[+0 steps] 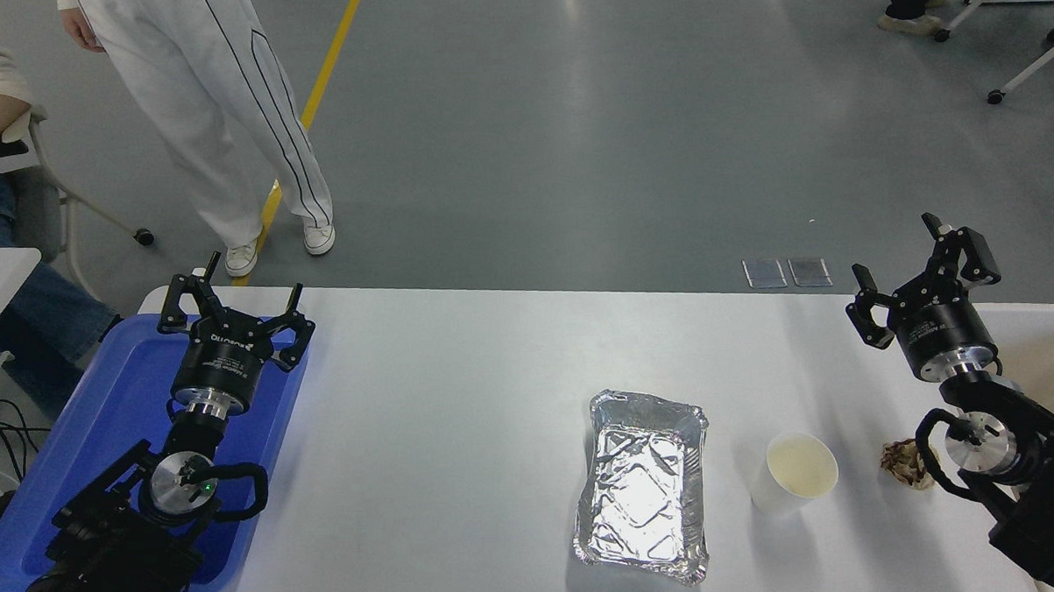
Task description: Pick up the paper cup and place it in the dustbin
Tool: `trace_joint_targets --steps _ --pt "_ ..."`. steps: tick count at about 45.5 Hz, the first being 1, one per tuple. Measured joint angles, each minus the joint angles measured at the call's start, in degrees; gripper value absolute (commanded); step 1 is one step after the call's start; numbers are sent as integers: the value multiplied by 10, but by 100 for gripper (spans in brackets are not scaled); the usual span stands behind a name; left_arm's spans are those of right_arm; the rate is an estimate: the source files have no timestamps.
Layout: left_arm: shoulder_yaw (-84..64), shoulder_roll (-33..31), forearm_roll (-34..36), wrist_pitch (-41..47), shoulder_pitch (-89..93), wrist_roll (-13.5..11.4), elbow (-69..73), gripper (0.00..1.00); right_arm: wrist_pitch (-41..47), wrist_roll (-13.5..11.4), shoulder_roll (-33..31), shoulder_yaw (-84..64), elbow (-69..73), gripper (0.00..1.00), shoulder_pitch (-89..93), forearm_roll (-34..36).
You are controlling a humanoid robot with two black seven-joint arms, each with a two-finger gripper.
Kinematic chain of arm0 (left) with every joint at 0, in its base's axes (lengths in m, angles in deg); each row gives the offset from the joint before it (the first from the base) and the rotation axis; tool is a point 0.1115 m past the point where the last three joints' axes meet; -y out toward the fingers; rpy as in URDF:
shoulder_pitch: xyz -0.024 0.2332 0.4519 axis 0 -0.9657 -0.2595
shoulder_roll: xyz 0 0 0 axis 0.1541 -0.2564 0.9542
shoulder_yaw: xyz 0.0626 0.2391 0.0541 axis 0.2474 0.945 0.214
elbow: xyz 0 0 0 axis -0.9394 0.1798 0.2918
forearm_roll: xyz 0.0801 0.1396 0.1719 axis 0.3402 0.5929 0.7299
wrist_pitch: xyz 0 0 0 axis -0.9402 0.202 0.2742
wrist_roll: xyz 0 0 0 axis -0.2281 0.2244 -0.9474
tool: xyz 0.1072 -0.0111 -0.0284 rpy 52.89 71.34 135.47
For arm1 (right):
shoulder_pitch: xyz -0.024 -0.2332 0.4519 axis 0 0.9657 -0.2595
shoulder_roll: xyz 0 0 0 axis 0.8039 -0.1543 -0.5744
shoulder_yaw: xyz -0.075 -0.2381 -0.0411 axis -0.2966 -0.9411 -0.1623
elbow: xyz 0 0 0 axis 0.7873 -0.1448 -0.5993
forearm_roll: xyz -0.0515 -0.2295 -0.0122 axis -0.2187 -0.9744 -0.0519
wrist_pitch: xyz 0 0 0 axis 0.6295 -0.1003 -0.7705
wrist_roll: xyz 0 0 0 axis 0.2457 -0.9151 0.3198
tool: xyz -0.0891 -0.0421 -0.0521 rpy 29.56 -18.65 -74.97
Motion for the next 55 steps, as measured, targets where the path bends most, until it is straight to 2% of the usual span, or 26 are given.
trace_joint_targets --steps 41,55 --pt "0 0 0 0 0 0 0 100 -1 0 6 1 1 100 -2 0" --pt "0 0 0 0 0 0 0 100 -8 0 -11 -2 9 100 -1 0"
